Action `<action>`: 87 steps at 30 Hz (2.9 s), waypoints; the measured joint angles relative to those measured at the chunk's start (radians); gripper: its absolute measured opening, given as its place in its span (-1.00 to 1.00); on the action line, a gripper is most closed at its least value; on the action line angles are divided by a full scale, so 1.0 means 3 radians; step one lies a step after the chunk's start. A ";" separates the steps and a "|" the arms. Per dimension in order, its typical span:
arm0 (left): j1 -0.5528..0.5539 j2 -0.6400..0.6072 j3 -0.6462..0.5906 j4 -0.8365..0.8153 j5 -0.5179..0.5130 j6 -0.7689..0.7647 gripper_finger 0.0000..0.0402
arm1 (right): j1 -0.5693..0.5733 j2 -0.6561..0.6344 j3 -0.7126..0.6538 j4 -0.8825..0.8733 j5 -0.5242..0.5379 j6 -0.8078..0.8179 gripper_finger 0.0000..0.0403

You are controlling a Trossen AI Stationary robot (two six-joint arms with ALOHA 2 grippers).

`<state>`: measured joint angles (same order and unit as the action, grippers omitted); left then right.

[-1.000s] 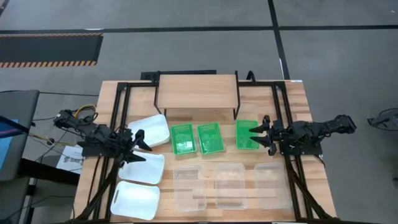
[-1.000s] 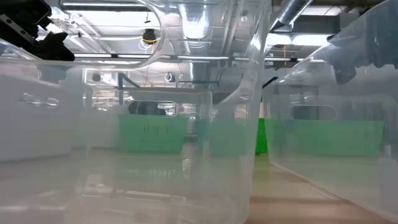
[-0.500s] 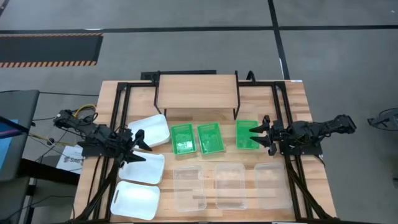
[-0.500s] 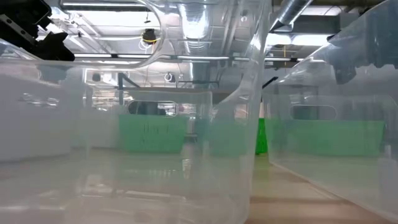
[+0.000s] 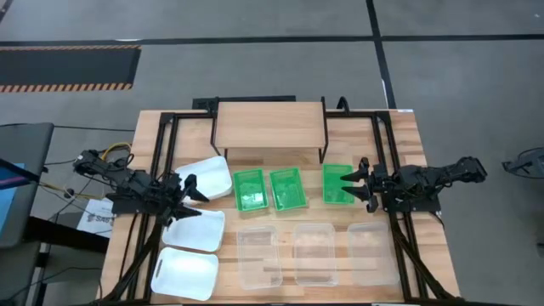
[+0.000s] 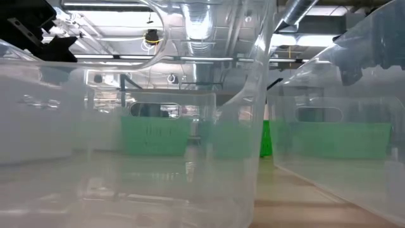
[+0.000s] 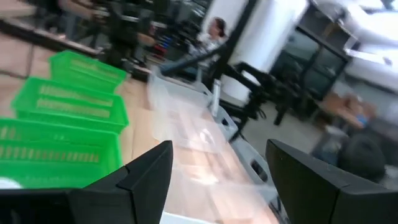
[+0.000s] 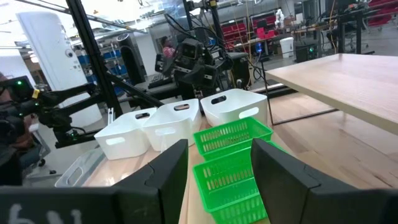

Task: Stack baskets on shelf by color
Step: Put the left green bin on the shelf

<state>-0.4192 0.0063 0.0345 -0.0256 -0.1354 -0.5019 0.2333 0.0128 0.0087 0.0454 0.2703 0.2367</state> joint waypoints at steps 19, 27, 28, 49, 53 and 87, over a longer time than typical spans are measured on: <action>0.0001 0.0000 -0.0001 0.0067 -0.0414 -0.1128 0.23 | 0.0000 0.0000 0.0000 0.0001 0.0000 0.0000 0.00; 0.0001 0.0000 -0.0001 0.0123 -0.1194 -0.1220 0.23 | 0.0000 0.0000 0.0000 0.0000 0.0000 0.0001 0.00; 0.0001 0.0000 -0.0001 0.0129 -0.1336 -0.1167 0.23 | 0.0000 0.0000 0.0001 0.0000 0.0000 0.0000 0.00; 0.0001 0.0009 0.0365 0.2432 -0.1371 0.0025 0.23 | -0.0023 -0.0002 0.0005 0.0818 0.0066 0.1376 0.00; 0.0001 0.0153 0.0685 0.2015 -0.1418 -0.0022 0.23 | -0.0015 0.0000 0.0017 0.0834 0.0067 0.2127 0.00; 0.0355 0.1950 0.2477 -0.1816 -0.1877 -0.2651 0.23 | -0.0333 0.1670 0.3308 -0.1708 0.0145 0.1350 0.00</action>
<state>-0.3127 0.5912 0.7777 -0.5705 -0.6984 -1.2972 0.1334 0.5138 1.0010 -0.4672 0.3138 0.6416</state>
